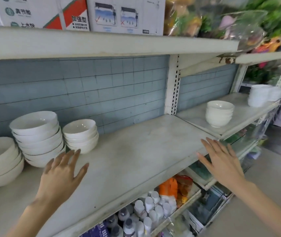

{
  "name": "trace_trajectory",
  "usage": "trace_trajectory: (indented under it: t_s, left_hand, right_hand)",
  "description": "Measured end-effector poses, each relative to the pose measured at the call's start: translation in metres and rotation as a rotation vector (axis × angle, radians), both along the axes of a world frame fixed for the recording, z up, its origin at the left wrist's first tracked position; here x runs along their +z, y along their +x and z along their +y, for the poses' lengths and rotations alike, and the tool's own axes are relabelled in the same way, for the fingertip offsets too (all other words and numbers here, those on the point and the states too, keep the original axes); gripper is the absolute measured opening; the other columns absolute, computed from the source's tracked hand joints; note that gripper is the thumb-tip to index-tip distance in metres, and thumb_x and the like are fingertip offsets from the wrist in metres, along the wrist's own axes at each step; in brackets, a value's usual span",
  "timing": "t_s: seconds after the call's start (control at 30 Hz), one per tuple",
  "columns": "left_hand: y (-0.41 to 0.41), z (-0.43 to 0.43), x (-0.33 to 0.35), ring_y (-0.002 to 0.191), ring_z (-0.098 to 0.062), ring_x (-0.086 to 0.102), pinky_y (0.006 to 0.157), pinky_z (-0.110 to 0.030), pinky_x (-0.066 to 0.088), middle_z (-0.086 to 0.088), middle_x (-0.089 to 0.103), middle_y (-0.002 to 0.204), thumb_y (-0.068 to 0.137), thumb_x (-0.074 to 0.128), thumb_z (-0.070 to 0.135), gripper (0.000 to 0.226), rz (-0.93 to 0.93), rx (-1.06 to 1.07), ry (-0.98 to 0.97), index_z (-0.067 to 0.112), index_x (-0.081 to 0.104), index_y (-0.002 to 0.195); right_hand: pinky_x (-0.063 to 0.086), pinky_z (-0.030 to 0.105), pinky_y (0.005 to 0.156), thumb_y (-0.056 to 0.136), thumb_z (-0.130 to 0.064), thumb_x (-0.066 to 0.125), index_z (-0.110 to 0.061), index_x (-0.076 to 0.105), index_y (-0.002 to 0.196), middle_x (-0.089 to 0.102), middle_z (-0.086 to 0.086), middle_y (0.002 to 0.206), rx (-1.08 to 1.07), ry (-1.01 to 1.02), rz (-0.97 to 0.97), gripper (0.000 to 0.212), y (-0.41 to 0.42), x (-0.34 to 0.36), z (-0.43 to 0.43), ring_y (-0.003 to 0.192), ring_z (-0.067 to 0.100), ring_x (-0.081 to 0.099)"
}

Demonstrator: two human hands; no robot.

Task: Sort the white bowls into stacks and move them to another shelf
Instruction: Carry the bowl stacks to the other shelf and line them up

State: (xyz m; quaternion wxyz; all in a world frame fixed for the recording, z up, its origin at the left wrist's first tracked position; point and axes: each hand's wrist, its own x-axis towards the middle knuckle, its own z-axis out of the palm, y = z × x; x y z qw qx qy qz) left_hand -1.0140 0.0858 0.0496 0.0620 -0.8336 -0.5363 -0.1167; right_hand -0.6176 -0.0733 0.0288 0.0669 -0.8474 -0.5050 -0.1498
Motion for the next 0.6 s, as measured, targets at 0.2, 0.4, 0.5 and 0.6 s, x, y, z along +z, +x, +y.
trace_trajectory:
  t_s: [0.2, 0.4, 0.5, 0.6]
  left_hand:
    - [0.072, -0.029, -0.005, 0.111, -0.038, 0.059, 0.091, -0.055, 0.047, -0.016, 0.064, 0.121, 0.085, 0.026, 0.060, 0.075, -0.066, 0.006, 0.036, 0.006, 0.058, 0.127]
    - [0.152, -0.056, -0.014, 0.116, -0.037, 0.057, 0.097, -0.056, 0.043, -0.016, 0.060, 0.127, 0.086, 0.020, 0.063, 0.080, -0.045, -0.005, 0.047, 0.007, 0.053, 0.133]
    - [0.187, -0.068, -0.017, 0.118, -0.037, 0.056, 0.099, -0.055, 0.041, -0.015, 0.059, 0.129, 0.085, 0.019, 0.064, 0.081, -0.046, -0.023, 0.033, 0.009, 0.052, 0.134]
    - [0.221, -0.072, -0.015, 0.109, -0.040, 0.060, 0.091, -0.057, 0.046, -0.016, 0.064, 0.121, 0.085, 0.024, 0.061, 0.077, -0.041, -0.045, 0.026, 0.006, 0.057, 0.128]
  right_hand:
    - [0.041, 0.055, 0.098, 0.089, -0.061, 0.014, -0.010, 0.051, 0.134, 0.053, 0.011, 0.136, -0.043, -0.011, -0.017, 0.077, 0.078, 0.007, -0.046, 0.124, 0.029, 0.051]
    - [0.016, 0.043, 0.117, 0.086, -0.067, 0.003, -0.024, 0.010, 0.150, 0.013, -0.001, 0.158, -0.092, -0.086, -0.020, 0.078, 0.157, 0.007, -0.096, 0.145, 0.017, 0.011]
    - [0.016, 0.044, 0.117, 0.086, -0.064, 0.008, -0.023, 0.013, 0.150, 0.015, 0.000, 0.158, -0.089, -0.088, 0.008, 0.076, 0.184, 0.011, -0.112, 0.145, 0.018, 0.013]
    - [0.017, 0.045, 0.115, 0.086, -0.071, 0.001, -0.023, 0.014, 0.150, 0.020, 0.004, 0.156, -0.091, -0.074, 0.025, 0.081, 0.209, 0.007, -0.121, 0.144, 0.022, 0.018]
